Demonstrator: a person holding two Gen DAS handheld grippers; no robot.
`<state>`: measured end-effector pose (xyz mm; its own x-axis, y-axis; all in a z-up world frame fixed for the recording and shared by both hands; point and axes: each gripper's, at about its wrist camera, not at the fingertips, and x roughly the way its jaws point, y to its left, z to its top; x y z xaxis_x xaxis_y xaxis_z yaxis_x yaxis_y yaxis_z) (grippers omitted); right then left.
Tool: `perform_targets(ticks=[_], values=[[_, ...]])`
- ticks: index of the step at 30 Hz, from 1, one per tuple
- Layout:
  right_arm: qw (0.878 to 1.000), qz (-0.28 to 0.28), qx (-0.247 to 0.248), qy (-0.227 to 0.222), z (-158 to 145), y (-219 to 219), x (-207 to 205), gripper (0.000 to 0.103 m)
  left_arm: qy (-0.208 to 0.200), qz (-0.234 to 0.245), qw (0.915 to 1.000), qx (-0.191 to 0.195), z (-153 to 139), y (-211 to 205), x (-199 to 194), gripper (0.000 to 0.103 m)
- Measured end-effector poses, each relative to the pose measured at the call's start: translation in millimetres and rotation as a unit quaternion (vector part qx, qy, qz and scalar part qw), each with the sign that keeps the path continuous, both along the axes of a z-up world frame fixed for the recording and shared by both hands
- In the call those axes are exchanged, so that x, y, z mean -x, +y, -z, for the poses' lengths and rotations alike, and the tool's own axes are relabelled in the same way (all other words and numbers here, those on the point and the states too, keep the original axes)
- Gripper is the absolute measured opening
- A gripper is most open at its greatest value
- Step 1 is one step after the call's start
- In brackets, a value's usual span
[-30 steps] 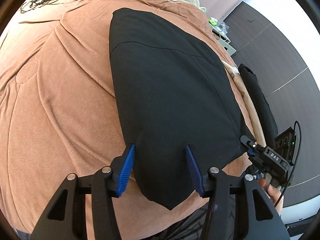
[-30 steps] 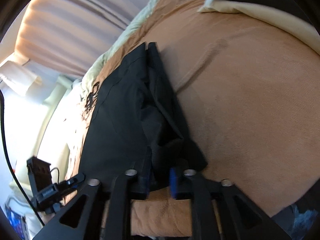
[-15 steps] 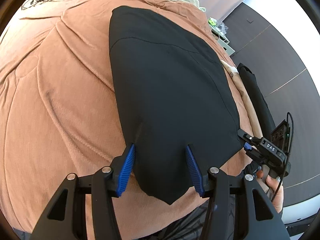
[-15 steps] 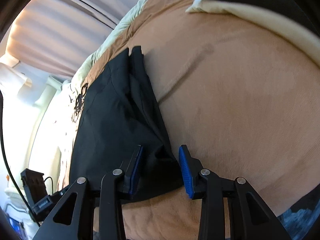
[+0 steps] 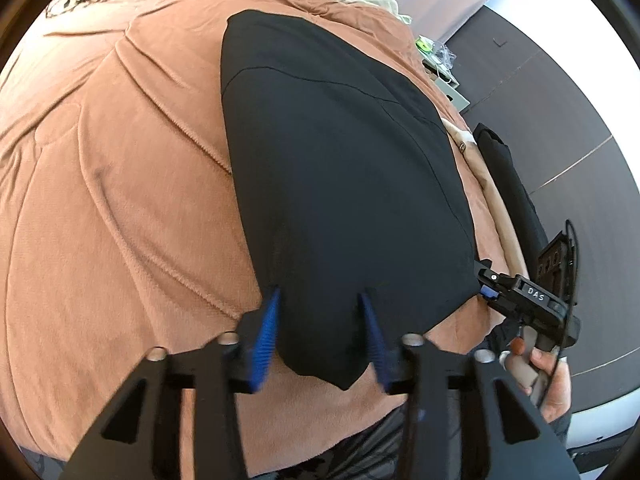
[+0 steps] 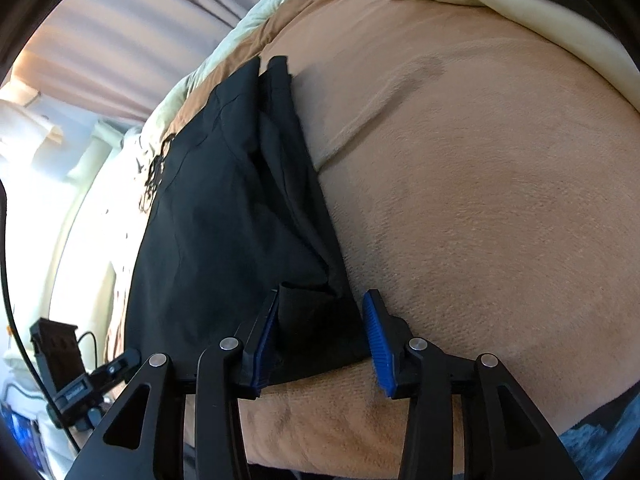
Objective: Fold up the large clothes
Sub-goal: 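Grasp the end of the folded black jacket with the left tool, then grasp the jacket end with the right tool beside the left tool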
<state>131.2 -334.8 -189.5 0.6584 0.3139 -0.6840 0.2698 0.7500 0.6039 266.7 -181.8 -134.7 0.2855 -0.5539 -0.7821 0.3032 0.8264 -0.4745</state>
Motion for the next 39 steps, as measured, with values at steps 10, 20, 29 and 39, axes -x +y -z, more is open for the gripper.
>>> perform_targets(ticks=[10, 20, 29, 39], values=[[0.999, -0.027, -0.03, -0.022, -5.6, 25.3, 17.2, 0.019, -0.01, 0.009, 0.9999, -0.003, -15.3, 14.2, 7.6, 0.025], [0.996, -0.077, -0.046, -0.023, -5.7, 66.2, 54.9, 0.019, -0.004, 0.015, 0.9999, 0.003, -13.3, 54.0, 47.3, 0.025], [0.996, -0.09, -0.018, -0.015, -7.1, 78.0, 63.8, 0.038, 0.017, 0.023, 0.9996, -0.002, -4.9, 67.6, 55.9, 0.033], [0.996, -0.074, -0.011, -0.048, -31.6, 47.2, 33.6, 0.087, 0.007, -0.014, 0.9996, 0.023, -13.6, 74.4, 20.3, 0.081]])
